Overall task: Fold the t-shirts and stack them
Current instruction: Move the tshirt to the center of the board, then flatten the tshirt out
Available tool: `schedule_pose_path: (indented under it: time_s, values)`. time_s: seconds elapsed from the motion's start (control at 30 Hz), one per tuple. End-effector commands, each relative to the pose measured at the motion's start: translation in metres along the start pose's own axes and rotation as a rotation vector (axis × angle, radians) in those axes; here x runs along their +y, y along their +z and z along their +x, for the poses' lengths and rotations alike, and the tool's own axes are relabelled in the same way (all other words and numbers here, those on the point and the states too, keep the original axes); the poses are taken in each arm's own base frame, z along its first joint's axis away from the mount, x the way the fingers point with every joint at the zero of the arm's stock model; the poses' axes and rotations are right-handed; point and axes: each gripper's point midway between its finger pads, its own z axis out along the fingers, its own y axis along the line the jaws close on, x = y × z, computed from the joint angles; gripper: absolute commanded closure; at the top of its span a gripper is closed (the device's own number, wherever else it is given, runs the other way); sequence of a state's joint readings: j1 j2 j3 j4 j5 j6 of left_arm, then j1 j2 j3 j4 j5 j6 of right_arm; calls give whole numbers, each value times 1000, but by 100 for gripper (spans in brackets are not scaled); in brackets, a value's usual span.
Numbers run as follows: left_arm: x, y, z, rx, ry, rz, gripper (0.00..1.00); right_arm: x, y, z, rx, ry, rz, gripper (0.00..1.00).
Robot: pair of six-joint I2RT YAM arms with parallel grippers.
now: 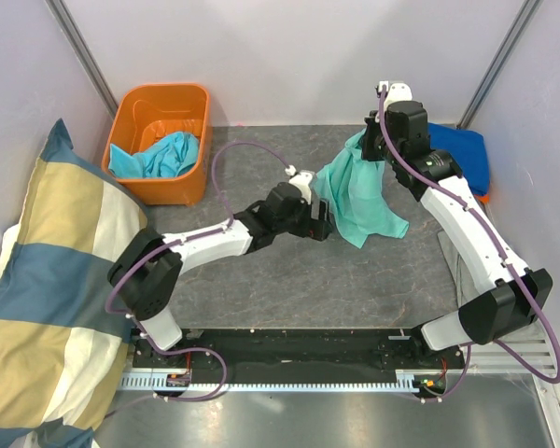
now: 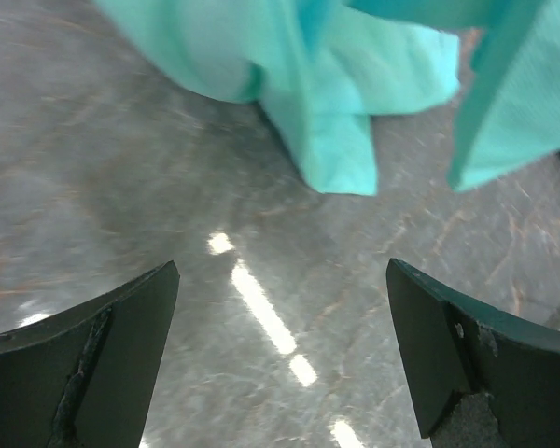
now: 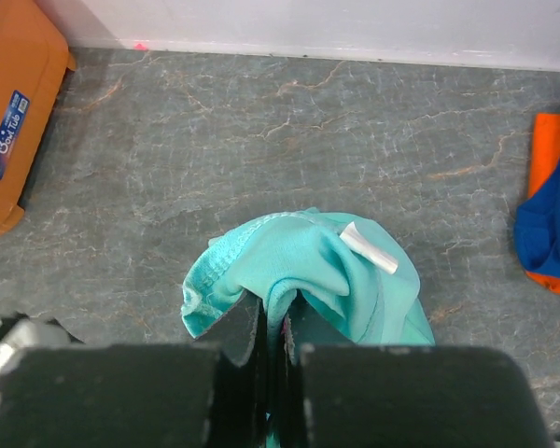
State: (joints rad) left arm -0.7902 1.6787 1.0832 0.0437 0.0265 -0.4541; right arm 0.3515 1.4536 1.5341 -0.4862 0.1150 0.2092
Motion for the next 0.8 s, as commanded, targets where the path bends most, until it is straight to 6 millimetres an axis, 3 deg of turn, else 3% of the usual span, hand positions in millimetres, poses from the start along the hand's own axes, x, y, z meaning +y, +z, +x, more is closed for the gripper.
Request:
schedule_pose_path:
  time_s: [0.0, 0.23, 0.63, 0.67, 0.73, 0.77]
  values:
    - [-39, 8, -12, -73, -26, 99, 0, 0, -21, -34, -98, 10, 10, 100]
    - [-43, 39, 9, -86, -13, 80, 0, 0, -21, -33, -94, 6, 9, 100]
    - [-43, 104, -3, -159, 40, 46, 0, 7, -22, -32, -84, 19, -27, 100]
    - [-44, 107, -4, -162, 40, 49, 4, 6, -22, -32, -84, 18, -27, 100]
    - [-46, 114, -3, -156, 43, 56, 23, 6, -23, -31, -82, 17, -24, 100]
    - [-48, 115, -2, -146, 44, 59, 62, 5, -23, -31, -82, 16, -20, 100]
